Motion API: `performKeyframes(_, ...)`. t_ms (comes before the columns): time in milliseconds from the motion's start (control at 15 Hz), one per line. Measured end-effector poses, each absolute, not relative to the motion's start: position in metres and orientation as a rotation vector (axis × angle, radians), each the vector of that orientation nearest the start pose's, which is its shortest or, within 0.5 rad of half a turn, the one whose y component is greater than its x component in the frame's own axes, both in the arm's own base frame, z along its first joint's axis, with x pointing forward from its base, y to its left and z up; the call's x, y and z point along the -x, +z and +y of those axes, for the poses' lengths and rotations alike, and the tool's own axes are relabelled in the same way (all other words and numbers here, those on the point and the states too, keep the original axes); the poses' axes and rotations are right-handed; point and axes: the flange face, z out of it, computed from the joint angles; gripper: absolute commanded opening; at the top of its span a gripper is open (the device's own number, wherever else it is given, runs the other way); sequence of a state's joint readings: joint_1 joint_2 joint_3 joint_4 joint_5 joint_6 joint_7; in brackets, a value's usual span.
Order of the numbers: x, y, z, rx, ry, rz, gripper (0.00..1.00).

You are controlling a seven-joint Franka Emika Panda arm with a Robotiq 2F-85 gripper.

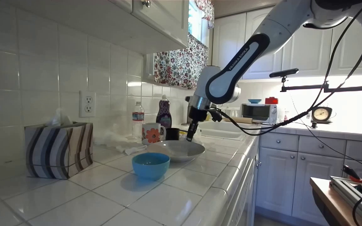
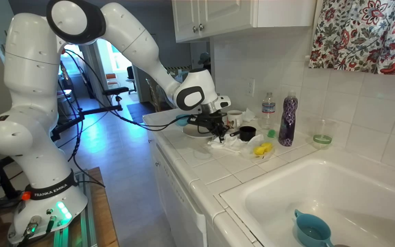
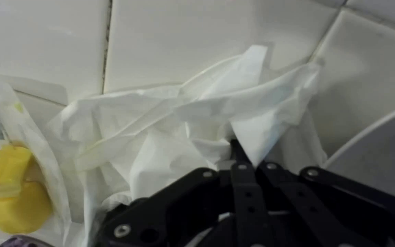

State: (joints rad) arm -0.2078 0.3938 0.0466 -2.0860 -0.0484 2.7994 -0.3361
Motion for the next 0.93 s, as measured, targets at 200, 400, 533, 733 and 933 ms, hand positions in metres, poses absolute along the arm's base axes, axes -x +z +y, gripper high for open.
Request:
performKeyframes(200,-0.612,0.269,-0.084,3.144,-0.508,-0.433,0.0)
performKeyframes(400,-0.613,0.268,-0.075,3.13,-0.501,-0.507,0.0)
performKeyframes(533,-0.608,0.266,-0.073,3.126,-0.474,-0.544,0.0)
performKeyframes(733,-0.594,0.265,-0.073,3.124,-0.4,-0.573,0.0)
performKeyframes(933,-0.575,0.266,-0.076,3.13,-0.332,-0.565,0.0)
